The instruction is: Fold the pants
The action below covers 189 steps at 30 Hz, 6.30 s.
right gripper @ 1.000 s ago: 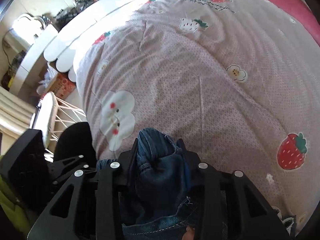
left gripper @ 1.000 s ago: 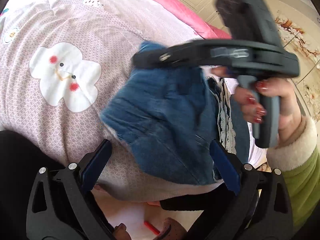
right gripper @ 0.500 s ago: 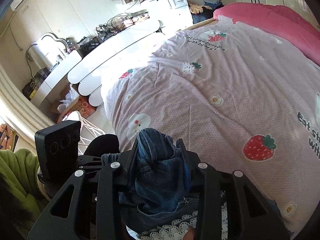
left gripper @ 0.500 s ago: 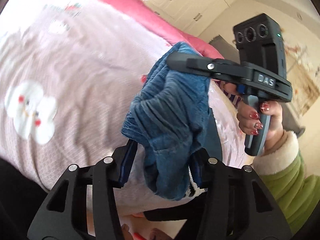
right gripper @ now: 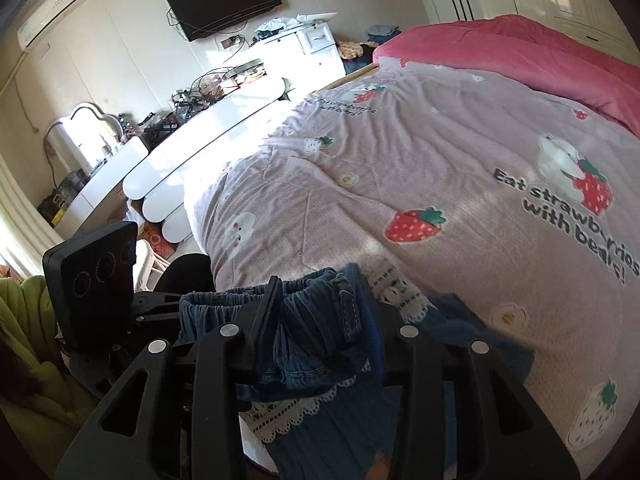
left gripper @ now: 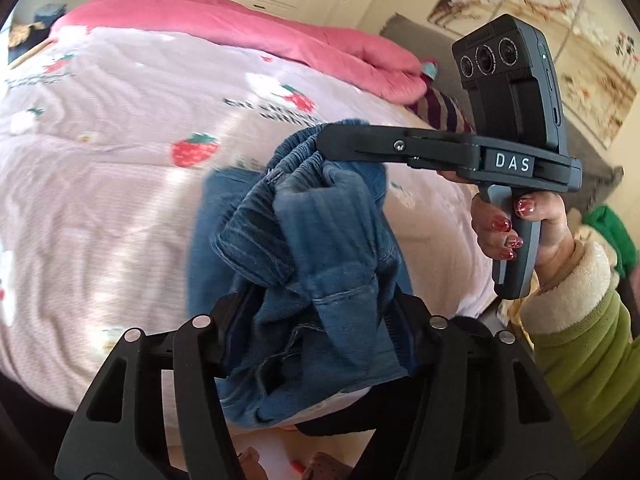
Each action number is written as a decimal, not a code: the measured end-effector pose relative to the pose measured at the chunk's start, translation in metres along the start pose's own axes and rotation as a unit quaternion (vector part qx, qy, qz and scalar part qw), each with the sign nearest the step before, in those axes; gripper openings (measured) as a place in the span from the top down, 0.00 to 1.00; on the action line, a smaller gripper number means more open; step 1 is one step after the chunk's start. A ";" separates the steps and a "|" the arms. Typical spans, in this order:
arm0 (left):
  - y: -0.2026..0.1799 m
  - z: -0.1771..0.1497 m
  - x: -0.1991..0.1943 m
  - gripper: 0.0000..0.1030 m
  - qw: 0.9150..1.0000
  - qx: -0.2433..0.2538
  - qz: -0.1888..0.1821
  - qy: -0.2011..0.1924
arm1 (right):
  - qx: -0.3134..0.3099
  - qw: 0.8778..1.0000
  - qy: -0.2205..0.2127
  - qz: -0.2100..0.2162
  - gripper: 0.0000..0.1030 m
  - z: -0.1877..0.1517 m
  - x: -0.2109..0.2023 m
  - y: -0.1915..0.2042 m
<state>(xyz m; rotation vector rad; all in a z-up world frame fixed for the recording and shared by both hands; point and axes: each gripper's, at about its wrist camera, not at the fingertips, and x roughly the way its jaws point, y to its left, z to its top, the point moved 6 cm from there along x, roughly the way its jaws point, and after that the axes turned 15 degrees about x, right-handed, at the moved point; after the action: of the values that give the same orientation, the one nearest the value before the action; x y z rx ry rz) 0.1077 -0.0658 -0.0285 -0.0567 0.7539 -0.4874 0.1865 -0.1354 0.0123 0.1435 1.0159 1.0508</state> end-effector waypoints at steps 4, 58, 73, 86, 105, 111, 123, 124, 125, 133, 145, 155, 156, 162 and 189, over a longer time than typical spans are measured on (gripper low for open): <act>-0.016 -0.001 0.020 0.43 1.000 0.008 -0.005 0.016 | 0.027 0.999 -0.011 -0.014 0.59 -0.024 -0.015 -0.024; 0.055 0.026 0.011 0.30 0.998 -0.013 0.010 0.057 | -0.186 0.975 -0.033 -0.115 0.29 -0.133 -0.007 0.109; 0.067 0.025 0.056 0.70 0.993 -0.026 -0.002 0.112 | -0.318 0.925 0.049 -0.201 0.85 -0.143 0.073 0.092; 0.066 0.030 0.069 0.70 0.994 -0.021 0.003 0.111 | -0.291 0.941 0.043 -0.167 0.88 -0.177 0.050 0.090; 0.063 0.028 0.071 0.70 0.993 -0.005 0.017 0.112 | -0.434 0.881 0.076 -0.172 0.91 -0.179 0.108 0.119; 0.064 0.028 0.072 0.70 0.994 -0.006 0.017 0.110 | -0.378 0.911 0.070 -0.151 0.92 -0.187 0.099 0.105; 0.060 0.028 0.072 0.70 0.994 0.009 0.033 0.106 | -0.244 0.963 0.038 -0.112 0.81 -0.180 0.077 0.103; 0.061 0.027 0.071 0.70 0.994 0.010 0.033 0.106 | -0.233 0.966 0.032 -0.109 0.81 -0.178 0.073 0.104; 0.061 0.027 0.071 0.70 0.994 0.011 0.034 0.105 | -0.215 0.971 0.016 -0.098 0.79 -0.172 0.061 0.109; 0.061 0.028 0.072 0.70 0.994 0.006 0.038 0.102 | -0.138 0.983 -0.080 -0.088 0.66 -0.142 0.017 0.112; 0.072 0.039 0.033 0.70 0.998 -0.009 0.020 0.062 | -0.049 0.990 -0.047 -0.126 0.60 -0.143 0.029 0.064; 0.062 0.023 0.033 0.83 0.994 0.026 0.001 0.106 | -0.055 0.990 -0.053 -0.120 0.51 -0.153 0.043 0.067; 0.063 0.026 0.035 0.85 0.994 0.023 -0.004 0.108 | -0.055 0.990 -0.051 -0.122 0.51 -0.155 0.044 0.066; 0.058 0.030 0.054 0.87 0.985 0.048 -0.006 0.164 | -0.067 0.988 -0.041 -0.130 0.51 -0.166 0.053 0.061; 0.069 0.049 0.081 1.00 0.978 0.040 0.012 0.206 | -0.065 0.992 -0.064 -0.090 0.51 -0.172 0.057 0.051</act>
<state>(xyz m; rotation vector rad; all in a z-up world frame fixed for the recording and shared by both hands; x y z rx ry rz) 0.2193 -0.0464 -0.0599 0.1334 1.1389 -0.5128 0.0299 -0.1240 -0.0922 0.0115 0.8263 0.9281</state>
